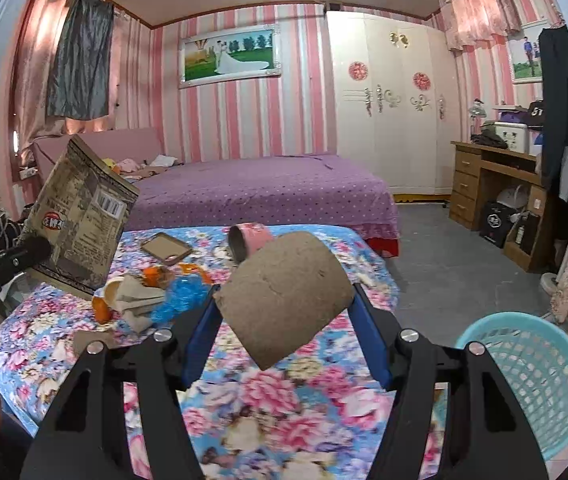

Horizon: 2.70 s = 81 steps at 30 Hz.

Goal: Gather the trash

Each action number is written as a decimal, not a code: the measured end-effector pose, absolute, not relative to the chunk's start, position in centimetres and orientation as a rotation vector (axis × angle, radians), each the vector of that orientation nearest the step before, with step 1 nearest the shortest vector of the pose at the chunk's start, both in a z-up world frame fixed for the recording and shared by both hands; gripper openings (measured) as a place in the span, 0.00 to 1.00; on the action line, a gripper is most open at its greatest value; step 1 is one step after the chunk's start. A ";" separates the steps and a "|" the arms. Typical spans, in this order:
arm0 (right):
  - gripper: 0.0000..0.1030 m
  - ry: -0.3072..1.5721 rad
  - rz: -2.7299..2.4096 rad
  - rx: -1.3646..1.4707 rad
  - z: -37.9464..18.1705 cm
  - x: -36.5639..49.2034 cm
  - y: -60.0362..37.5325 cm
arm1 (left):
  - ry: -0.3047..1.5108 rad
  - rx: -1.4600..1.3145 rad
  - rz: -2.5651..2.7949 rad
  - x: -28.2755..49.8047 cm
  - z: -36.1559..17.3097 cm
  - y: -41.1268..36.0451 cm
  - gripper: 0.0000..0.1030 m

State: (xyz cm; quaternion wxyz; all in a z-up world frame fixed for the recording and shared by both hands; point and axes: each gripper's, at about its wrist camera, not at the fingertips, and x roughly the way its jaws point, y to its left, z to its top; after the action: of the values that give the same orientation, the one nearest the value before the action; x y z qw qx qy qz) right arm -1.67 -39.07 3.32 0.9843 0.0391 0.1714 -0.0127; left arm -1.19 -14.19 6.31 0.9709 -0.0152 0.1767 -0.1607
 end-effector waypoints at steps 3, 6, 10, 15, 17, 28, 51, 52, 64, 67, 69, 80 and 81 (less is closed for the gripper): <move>0.61 0.343 -0.060 0.084 3.4 -2.4 -41.1 | 0.355 -0.021 -0.363 -1.2 6.7 -16.2 0.00; 0.61 0.343 -0.105 0.088 3.4 -3.1 -43.1 | 0.359 -0.014 -0.412 -1.0 6.8 -18.5 0.00; 0.61 0.350 -0.173 0.111 3.2 -4.1 -46.6 | 0.360 -0.018 -0.484 -1.0 7.0 -21.6 0.00; 0.61 0.352 -0.249 0.114 3.4 -5.4 -49.7 | 0.362 -0.024 -0.582 -1.1 7.1 -26.5 0.00; 0.61 0.356 -0.281 0.109 3.5 -5.9 -51.1 | 0.368 -0.030 -0.616 -1.2 6.8 -28.3 0.00; 0.61 0.375 -0.428 0.124 3.6 -9.1 -57.6 | 0.454 -0.073 -0.847 -0.6 3.7 -38.6 0.00; 0.62 0.441 -0.478 0.171 0.4 -9.2 -63.1 | 0.577 -0.107 -0.802 2.1 0.7 -42.9 0.66; 0.63 0.443 -0.473 0.174 0.3 -9.0 -63.0 | 0.573 -0.121 -0.781 2.4 0.9 -41.8 0.66; 0.83 0.476 -0.447 0.177 0.2 -6.2 -60.7 | 0.535 -0.097 -0.432 3.3 2.1 -24.6 0.66; 0.85 0.456 -0.431 0.184 0.9 -5.3 -58.8 | 0.565 -0.091 -0.305 3.4 1.3 -18.8 0.66; 0.86 0.441 -0.405 0.187 1.4 -4.4 -56.9 | 0.584 -0.101 -0.238 3.2 0.5 -15.5 0.66; 0.91 0.399 -0.138 0.167 4.0 2.3 -41.7 | 0.654 -0.100 -0.106 3.7 -4.1 -9.9 0.72; 0.91 0.401 -0.116 0.165 3.9 2.9 -40.4 | 0.664 -0.096 -0.104 3.9 -4.5 -10.1 0.72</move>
State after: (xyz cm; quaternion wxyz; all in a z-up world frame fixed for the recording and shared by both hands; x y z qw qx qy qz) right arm 2.91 -40.37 3.90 0.9749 0.0816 0.1990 -0.0575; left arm 3.90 -10.14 -4.52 0.9429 -0.0469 0.3257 -0.0510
